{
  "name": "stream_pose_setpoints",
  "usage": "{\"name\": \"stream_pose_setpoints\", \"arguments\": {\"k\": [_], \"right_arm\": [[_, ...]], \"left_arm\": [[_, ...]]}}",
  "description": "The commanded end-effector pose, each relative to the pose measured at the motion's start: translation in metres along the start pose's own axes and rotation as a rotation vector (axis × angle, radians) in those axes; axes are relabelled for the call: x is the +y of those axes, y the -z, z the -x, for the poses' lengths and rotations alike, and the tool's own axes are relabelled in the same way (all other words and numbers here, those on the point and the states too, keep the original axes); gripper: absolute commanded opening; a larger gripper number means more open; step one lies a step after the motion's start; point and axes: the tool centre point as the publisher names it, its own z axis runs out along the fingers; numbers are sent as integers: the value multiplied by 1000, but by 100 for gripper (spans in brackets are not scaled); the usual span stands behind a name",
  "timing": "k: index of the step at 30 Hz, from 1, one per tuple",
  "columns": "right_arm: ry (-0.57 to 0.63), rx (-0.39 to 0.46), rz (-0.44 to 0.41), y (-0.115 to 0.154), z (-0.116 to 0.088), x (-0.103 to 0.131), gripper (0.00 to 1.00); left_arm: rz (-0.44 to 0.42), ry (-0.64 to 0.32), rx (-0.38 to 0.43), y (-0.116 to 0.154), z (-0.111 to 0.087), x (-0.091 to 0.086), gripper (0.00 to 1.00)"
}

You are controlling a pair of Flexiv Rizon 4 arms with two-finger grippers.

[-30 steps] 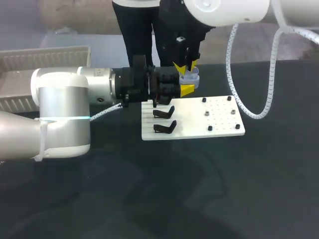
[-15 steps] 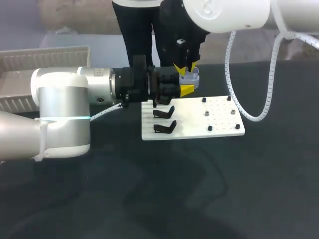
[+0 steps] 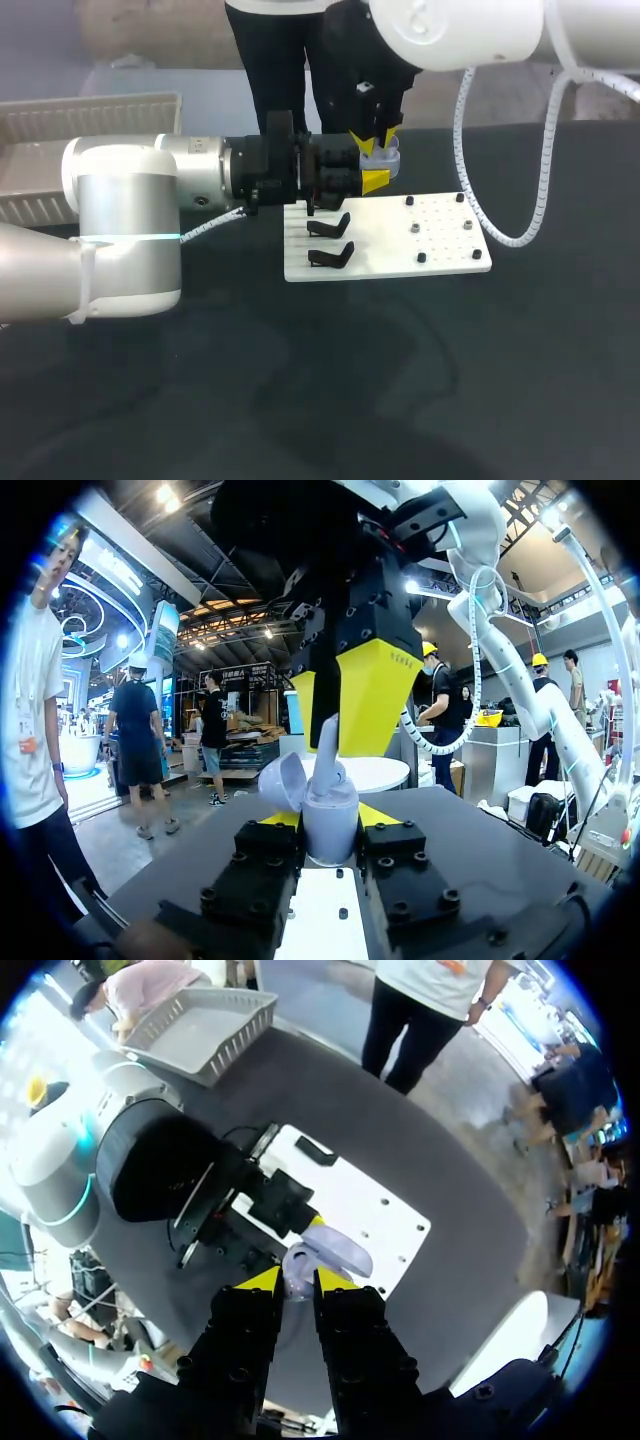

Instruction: Pick up each earbud case from the left stands, insert the matching earbuds, close the lid, and place the case in the box.

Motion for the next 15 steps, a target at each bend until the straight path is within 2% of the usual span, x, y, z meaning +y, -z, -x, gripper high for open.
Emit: {"name": "stream_pose_setpoints", "arguments": {"k": [1, 15], "right_arm": [[-1, -9, 4, -1, -2, 0, 0], [-3, -17, 7, -5, 0, -1, 0]], "left_arm": [[6, -4, -5, 0, -1, -1, 0], [6, -4, -5, 0, -1, -1, 0]]}}
